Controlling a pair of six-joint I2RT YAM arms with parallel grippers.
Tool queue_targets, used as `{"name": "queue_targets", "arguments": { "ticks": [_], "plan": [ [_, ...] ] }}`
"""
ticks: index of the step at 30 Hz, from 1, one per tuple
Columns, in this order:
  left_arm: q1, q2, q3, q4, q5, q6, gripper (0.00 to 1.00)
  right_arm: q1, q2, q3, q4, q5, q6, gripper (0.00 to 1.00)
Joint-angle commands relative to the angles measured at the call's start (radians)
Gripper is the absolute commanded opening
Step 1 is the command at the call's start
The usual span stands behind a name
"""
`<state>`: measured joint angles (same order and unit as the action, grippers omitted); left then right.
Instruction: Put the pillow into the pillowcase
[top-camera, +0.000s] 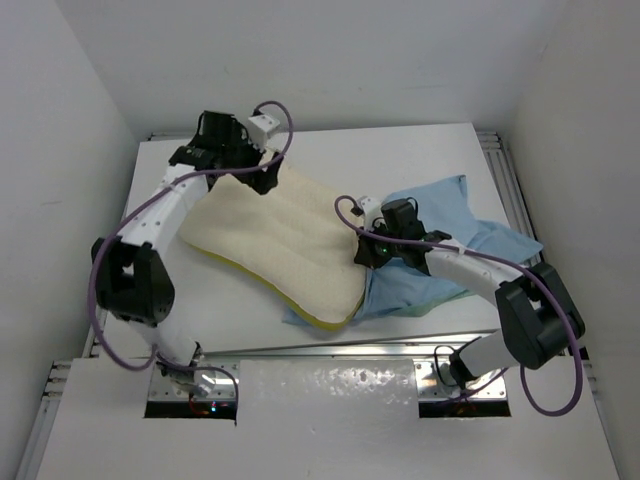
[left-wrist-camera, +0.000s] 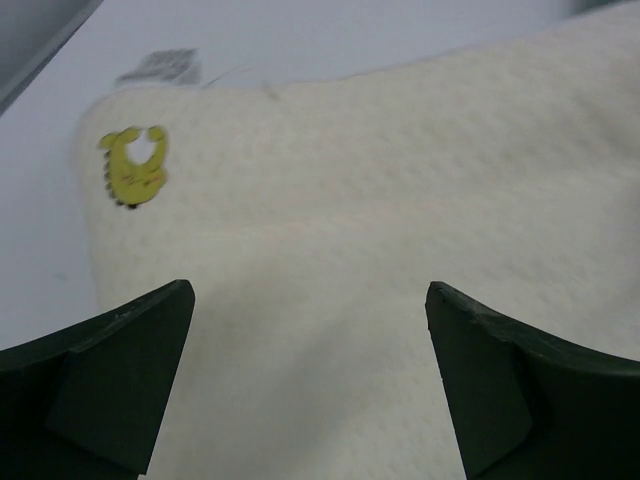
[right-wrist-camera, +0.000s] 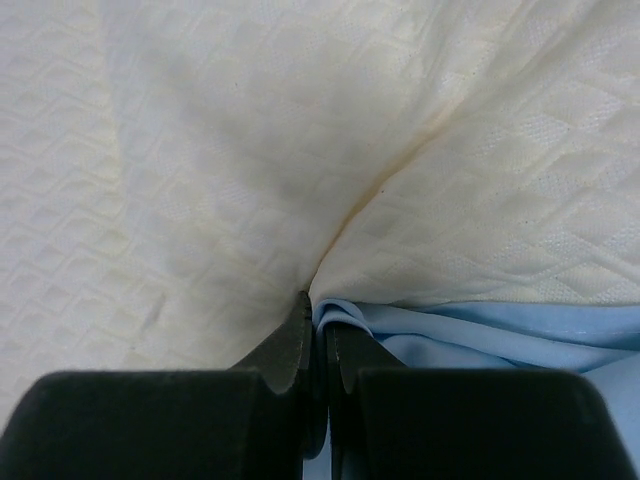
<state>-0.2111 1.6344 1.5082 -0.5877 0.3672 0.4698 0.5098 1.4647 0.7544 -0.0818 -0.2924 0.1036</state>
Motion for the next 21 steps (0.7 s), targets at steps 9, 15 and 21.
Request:
{"name": "queue_targets", "arguments": {
  "ticks": [9,15,21],
  "plan": [
    [0.157,0.459,0.278,0.009,-0.244,-0.125,1.0,0.013,-0.018,-0.035,0.019,-0.028,0.07,0.0],
    [0.202,0.404,0.133,-0.041,-0.199,-0.056,0.43,0.013,-0.018,-0.041,0.014,-0.014,0.07,0.0],
    [0.211,0.19,-0.136,-0.219,-0.169,0.104,0.0,0.013,-0.018,-0.015,0.007,0.019,0.08,0.0]
  ]
}}
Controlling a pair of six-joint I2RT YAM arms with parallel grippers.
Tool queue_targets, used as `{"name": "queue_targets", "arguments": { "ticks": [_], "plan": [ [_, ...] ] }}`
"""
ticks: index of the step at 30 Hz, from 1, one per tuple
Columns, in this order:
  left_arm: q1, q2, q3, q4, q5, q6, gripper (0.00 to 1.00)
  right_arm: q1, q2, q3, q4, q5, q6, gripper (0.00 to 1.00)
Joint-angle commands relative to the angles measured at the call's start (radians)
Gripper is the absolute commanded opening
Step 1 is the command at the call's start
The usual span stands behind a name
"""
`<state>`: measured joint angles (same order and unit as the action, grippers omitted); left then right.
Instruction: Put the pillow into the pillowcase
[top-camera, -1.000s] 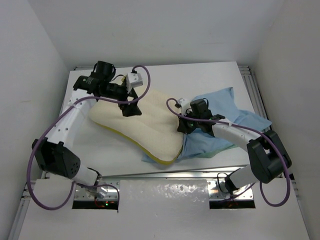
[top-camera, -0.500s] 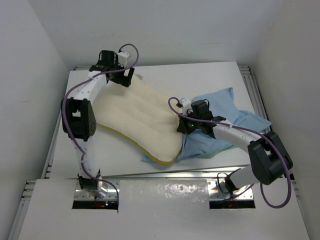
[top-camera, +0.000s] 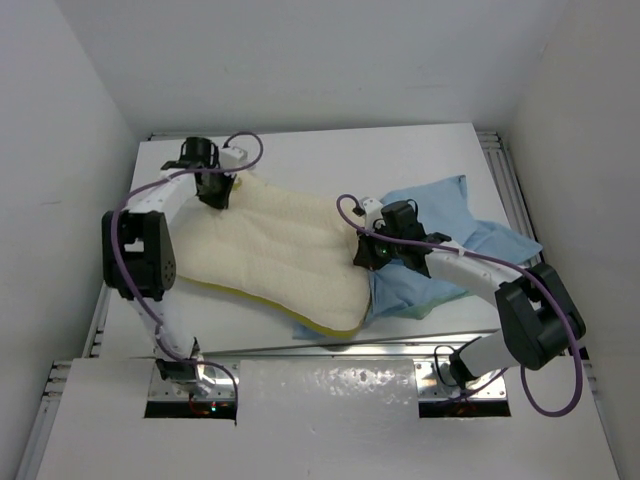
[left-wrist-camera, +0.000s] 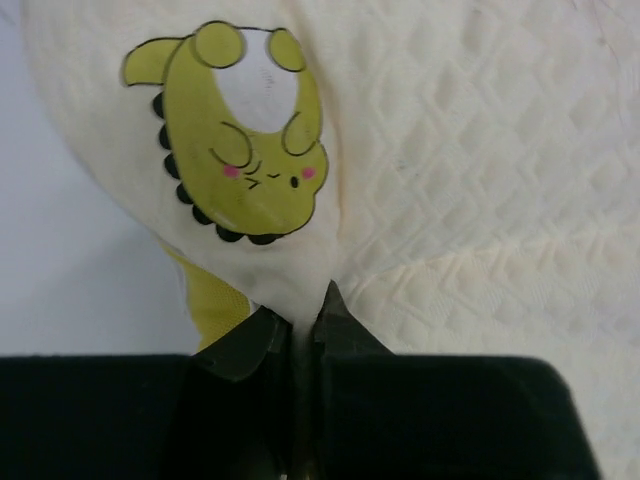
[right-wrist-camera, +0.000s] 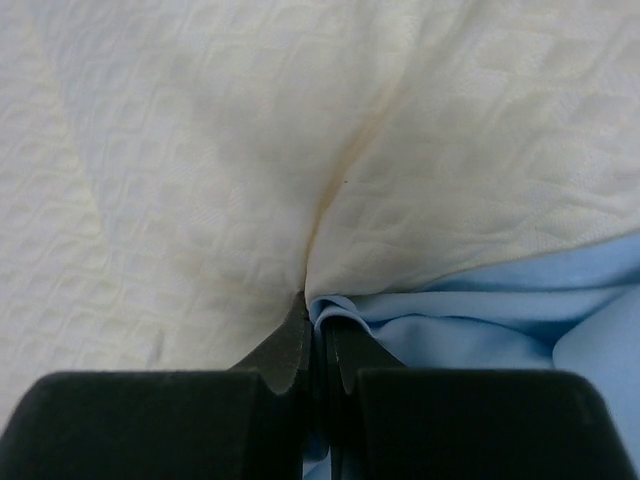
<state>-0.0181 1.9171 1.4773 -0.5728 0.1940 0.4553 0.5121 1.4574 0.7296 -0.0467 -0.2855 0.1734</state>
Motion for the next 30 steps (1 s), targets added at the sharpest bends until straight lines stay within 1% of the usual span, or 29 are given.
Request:
{"name": "queue_targets", "arguments": {
  "ticks": [1,3,4,5,6,7,8,9,10,12,14,15,16,17,18,19,20,21,22,23,24,25,26,27,28,29,30],
  "plan": [
    [0.018,-0.16,-0.179,-0.277,-0.008,0.135,0.0,0.011,-0.014,0.02,-0.035,0.017,0.009,0.0],
    [0.018,-0.225,-0.241,-0.321,-0.024,0.16,0.0,0.011,-0.02,0.028,-0.05,0.022,0.008,0.0],
    [0.018,-0.278,-0.28,-0.369,-0.045,0.169,0.03,0.011,-0.023,0.039,-0.07,0.022,0.002,0.0],
    [0.018,-0.302,-0.291,-0.392,-0.056,0.178,0.22,0.012,-0.025,0.044,-0.079,0.02,-0.005,0.0],
    [0.018,-0.334,-0.296,-0.418,-0.071,0.184,0.35,0.012,-0.023,0.048,-0.088,0.008,-0.011,0.0],
    [0.018,-0.346,-0.289,-0.467,-0.102,0.201,0.6,0.012,-0.022,0.056,-0.103,0.0,-0.027,0.0],
    [0.018,-0.366,-0.258,-0.489,-0.117,0.206,0.67,0.014,-0.022,0.057,-0.11,-0.015,-0.038,0.0],
    [0.018,-0.377,-0.236,-0.508,-0.155,0.213,0.77,0.014,-0.02,0.057,-0.113,-0.021,-0.058,0.0],
    [0.018,-0.386,-0.215,-0.542,-0.172,0.232,0.99,0.013,-0.017,0.056,-0.116,-0.027,-0.069,0.0],
    [0.018,-0.409,-0.114,-0.573,-0.194,0.259,1.0,0.014,-0.014,0.059,-0.117,-0.04,-0.104,0.0],
    [0.018,-0.417,-0.034,-0.611,-0.225,0.319,1.0,0.013,0.004,0.07,-0.131,-0.06,-0.124,0.0],
    [0.018,-0.415,0.05,-0.637,-0.213,0.366,1.0,0.012,0.012,0.091,-0.157,-0.073,-0.143,0.0],
    [0.018,-0.409,0.092,-0.656,-0.199,0.394,1.0,0.014,0.021,0.102,-0.168,-0.078,-0.152,0.0],
    [0.018,-0.397,0.174,-0.677,-0.104,0.423,1.0,0.013,0.035,0.119,-0.179,-0.081,-0.166,0.0],
    [0.009,-0.391,0.213,-0.714,-0.061,0.468,1.0,0.012,0.04,0.122,-0.192,-0.089,-0.166,0.0],
    [-0.008,-0.385,0.256,-0.72,-0.02,0.476,1.0,0.012,0.043,0.126,-0.196,-0.09,-0.166,0.0],
    [-0.031,-0.377,0.261,-0.714,0.043,0.476,1.0,0.012,0.047,0.129,-0.197,-0.093,-0.187,0.0],
    [-0.095,-0.372,0.255,-0.669,0.062,0.45,1.0,0.012,0.047,0.129,-0.197,-0.096,-0.195,0.0],
    [-0.135,-0.369,0.215,-0.63,0.074,0.436,1.0,0.012,0.047,0.128,-0.197,-0.099,-0.193,0.0],
    [-0.169,-0.354,0.186,-0.546,0.105,0.43,1.0,0.012,0.049,0.126,-0.197,-0.101,-0.187,0.0],
    [-0.216,-0.343,0.152,-0.495,0.129,0.419,1.0,0.012,0.049,0.125,-0.197,-0.101,-0.184,0.0],
    [-0.23,-0.331,0.12,-0.436,0.162,0.408,1.0,0.012,0.049,0.123,-0.199,-0.1,-0.181,0.0],
    [-0.238,-0.29,0.079,-0.318,0.22,0.386,1.0,0.012,0.049,0.12,-0.199,-0.098,-0.18,0.0],
    [-0.246,-0.259,0.074,-0.265,0.252,0.341,1.0,0.011,0.049,0.117,-0.199,-0.093,-0.17,0.02],
    [-0.247,-0.192,0.084,-0.207,0.281,0.306,1.0,0.012,0.047,0.113,-0.2,-0.083,-0.14,0.03],
    [-0.247,-0.156,0.1,-0.124,0.347,0.274,1.0,0.012,0.047,0.11,-0.203,-0.078,-0.132,0.04],
    [-0.252,-0.082,0.145,-0.101,0.378,0.249,1.0,0.012,0.041,0.105,-0.202,-0.072,-0.123,0.07]
  ]
}}
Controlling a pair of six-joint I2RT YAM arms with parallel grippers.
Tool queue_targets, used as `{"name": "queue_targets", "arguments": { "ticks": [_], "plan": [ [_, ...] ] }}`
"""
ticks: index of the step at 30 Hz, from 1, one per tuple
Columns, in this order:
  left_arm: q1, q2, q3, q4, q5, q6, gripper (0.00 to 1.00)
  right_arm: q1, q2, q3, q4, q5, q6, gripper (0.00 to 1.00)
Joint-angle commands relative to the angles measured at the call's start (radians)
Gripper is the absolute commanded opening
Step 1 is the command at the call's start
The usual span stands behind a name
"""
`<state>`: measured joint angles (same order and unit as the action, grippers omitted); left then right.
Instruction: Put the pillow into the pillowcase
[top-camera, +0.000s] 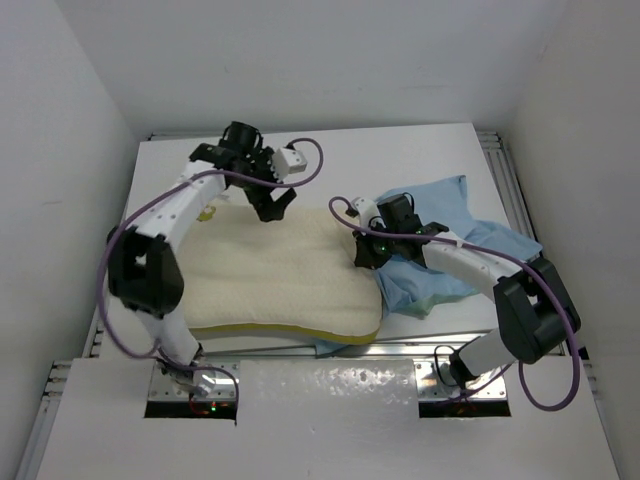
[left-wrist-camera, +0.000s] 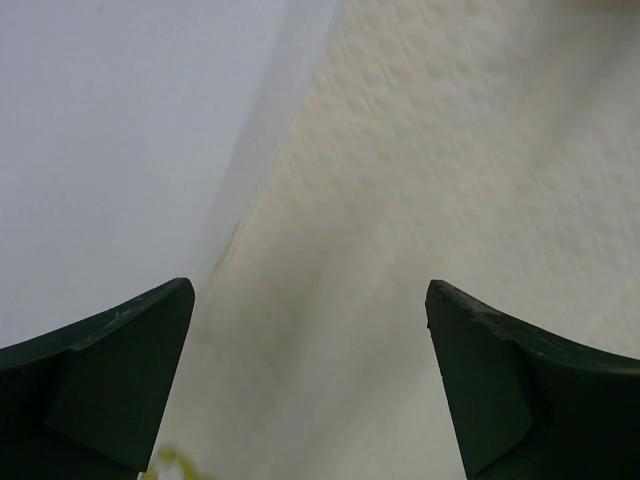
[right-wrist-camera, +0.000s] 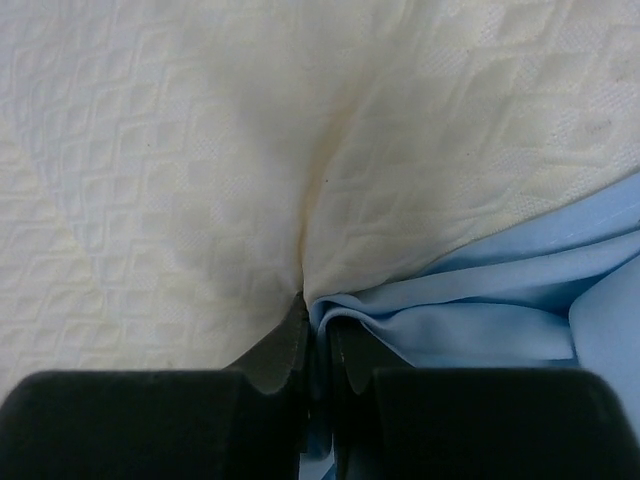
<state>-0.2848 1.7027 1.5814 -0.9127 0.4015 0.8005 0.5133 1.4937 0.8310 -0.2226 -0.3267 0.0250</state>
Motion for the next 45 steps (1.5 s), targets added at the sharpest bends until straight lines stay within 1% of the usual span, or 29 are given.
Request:
{"name": "queue_targets", "arguments": {
  "ticks": [1,3,4,6,7,9,10,13,14,15,16,17,18,19,21,22,23,24,25,27,28,30,31,36,40,42,45],
  "plan": [
    [0.009,0.171,0.069,0.257,0.225,-0.104,1.0,0.011,0.002,-0.004,-0.026,-0.017,0.045,0.1],
    [-0.016,0.234,0.116,0.258,0.276,-0.1,1.0,0.011,-0.013,-0.01,-0.026,-0.003,0.067,0.19],
    [-0.025,0.28,0.143,0.252,0.314,-0.092,1.0,0.011,-0.019,-0.018,-0.023,0.006,0.09,0.27],
    [-0.056,0.307,0.15,0.241,0.338,-0.044,1.0,0.01,-0.048,-0.023,-0.021,0.035,0.107,0.39],
    [-0.072,0.324,0.147,0.213,0.362,0.007,1.0,0.01,-0.059,-0.026,-0.021,0.055,0.122,0.47],
    [-0.088,0.347,0.134,0.19,0.376,0.045,1.0,0.008,-0.091,-0.027,-0.021,0.075,0.141,0.55],
    [-0.094,0.356,0.128,0.175,0.379,0.057,1.0,0.008,-0.102,-0.023,-0.024,0.083,0.153,0.61],
    [-0.097,0.397,0.123,0.117,0.398,0.092,1.0,-0.012,-0.142,0.014,-0.061,0.098,0.181,0.65],
    [-0.097,0.405,0.126,0.091,0.399,0.124,1.0,-0.027,-0.15,0.031,-0.079,0.103,0.187,0.66],
    [-0.099,0.417,0.129,0.071,0.399,0.137,0.96,-0.036,-0.159,0.051,-0.096,0.109,0.193,0.66],
    [-0.097,0.419,0.129,0.042,0.393,0.143,0.89,-0.044,-0.17,0.094,-0.134,0.117,0.208,0.67],
    [-0.097,0.42,0.126,0.032,0.389,0.149,0.7,-0.055,-0.17,0.12,-0.158,0.13,0.216,0.66],
    [-0.097,0.42,0.124,0.026,0.384,0.144,0.6,-0.058,-0.17,0.173,-0.181,0.167,0.219,0.66],
    [-0.097,0.419,0.124,0.014,0.381,0.144,0.45,-0.058,-0.168,0.2,-0.226,0.185,0.227,0.64],
    [-0.099,0.41,0.124,-0.017,0.402,0.16,0.32,-0.058,-0.147,0.284,-0.283,0.248,0.254,0.55],
    [-0.099,0.402,0.121,-0.02,0.411,0.16,0.16,-0.058,-0.138,0.305,-0.29,0.27,0.268,0.51],
    [-0.099,0.396,0.117,-0.021,0.421,0.155,0.09,-0.056,-0.113,0.327,-0.291,0.296,0.283,0.47],
    [-0.099,0.379,0.112,-0.014,0.427,0.148,0.05,-0.058,-0.099,0.365,-0.284,0.337,0.314,0.39],
    [-0.1,0.368,0.106,-0.008,0.43,0.132,0.02,-0.059,-0.081,0.382,-0.284,0.371,0.323,0.36],
    [-0.1,0.336,0.088,0.008,0.431,0.129,0.01,-0.059,-0.011,0.448,-0.297,0.438,0.351,0.32],
    [-0.102,0.325,0.08,0.018,0.431,0.111,0.01,-0.059,0.016,0.47,-0.305,0.495,0.354,0.32],
    [-0.106,0.307,0.068,0.029,0.422,0.088,0.01,-0.059,0.089,0.514,-0.323,0.526,0.352,0.38],
    [-0.112,0.307,0.068,0.025,0.418,0.072,0.01,-0.061,0.108,0.522,-0.327,0.529,0.349,0.38],
    [-0.129,0.298,0.057,0.006,0.378,0.037,0.0,-0.059,0.197,0.505,-0.325,0.473,0.362,0.45],
    [-0.134,0.295,0.037,0.032,0.344,-0.024,0.0,-0.061,0.203,0.444,-0.274,0.431,0.389,0.46],
    [-0.136,0.291,0.034,0.032,0.338,-0.03,0.0,-0.061,0.208,0.413,-0.259,0.388,0.395,0.44],
    [-0.136,0.285,0.035,0.034,0.33,-0.041,0.0,-0.061,0.214,0.387,-0.265,0.362,0.405,0.35]
  ]
}}
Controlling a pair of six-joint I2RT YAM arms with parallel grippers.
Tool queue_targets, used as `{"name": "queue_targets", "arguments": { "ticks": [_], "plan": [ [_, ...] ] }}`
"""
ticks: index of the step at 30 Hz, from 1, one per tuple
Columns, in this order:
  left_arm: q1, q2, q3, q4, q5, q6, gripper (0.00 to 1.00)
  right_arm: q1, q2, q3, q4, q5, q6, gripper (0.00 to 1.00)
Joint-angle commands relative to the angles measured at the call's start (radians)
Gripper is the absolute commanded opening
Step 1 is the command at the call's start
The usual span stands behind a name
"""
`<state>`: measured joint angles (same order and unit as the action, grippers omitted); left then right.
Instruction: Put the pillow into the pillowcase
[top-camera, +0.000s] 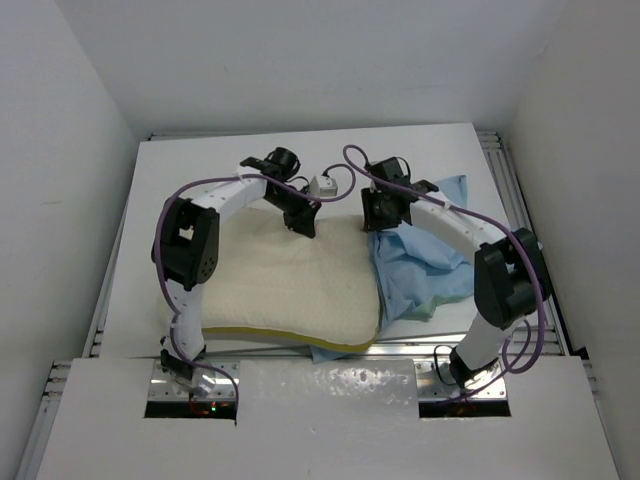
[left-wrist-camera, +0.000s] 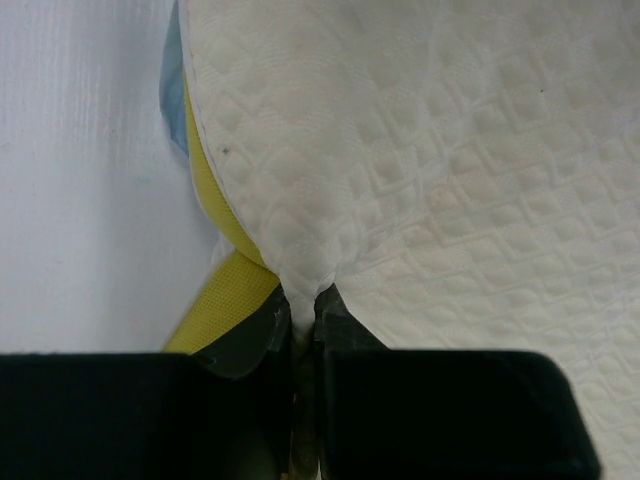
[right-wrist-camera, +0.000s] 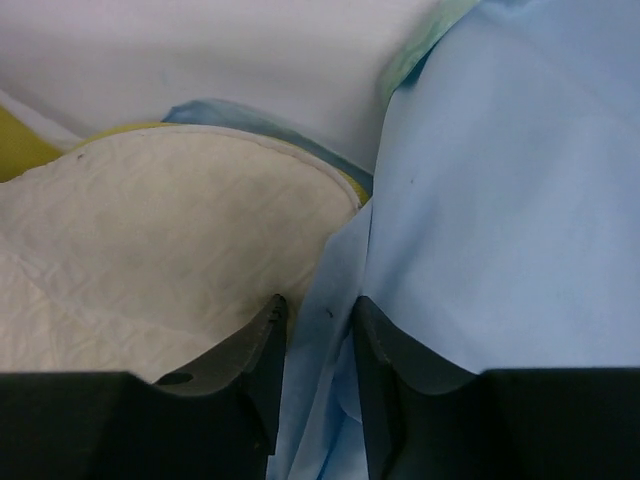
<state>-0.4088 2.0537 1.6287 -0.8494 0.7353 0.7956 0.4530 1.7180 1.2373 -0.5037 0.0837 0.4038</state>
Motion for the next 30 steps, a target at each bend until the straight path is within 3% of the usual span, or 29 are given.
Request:
{"name": "queue_targets", "arguments": {
  "ticks": [1,4,5,13,18,30],
  "plan": [
    [-0.012,-0.066,-0.009,-0.028,-0.007,-0.038,0.0,0.0,-0.011,-0.025,0.016,-0.05,0.026,0.31],
    [-0.013,-0.072,-0.009,-0.031,-0.011,-0.049,0.0,-0.007,-0.014,-0.064,0.033,-0.061,0.036,0.12],
    [-0.015,-0.073,-0.009,-0.033,-0.007,-0.05,0.0,-0.011,-0.012,-0.067,0.039,-0.059,0.036,0.01],
    [-0.042,-0.09,0.008,-0.083,0.007,-0.047,0.0,-0.031,-0.092,-0.047,0.128,0.1,0.05,0.0],
    [-0.085,-0.09,0.046,-0.143,0.001,-0.038,0.0,-0.034,-0.139,-0.003,0.218,0.08,0.046,0.0],
    [-0.154,-0.079,0.114,-0.191,-0.023,-0.052,0.0,-0.036,-0.173,-0.012,0.197,0.136,0.004,0.0]
  ]
}}
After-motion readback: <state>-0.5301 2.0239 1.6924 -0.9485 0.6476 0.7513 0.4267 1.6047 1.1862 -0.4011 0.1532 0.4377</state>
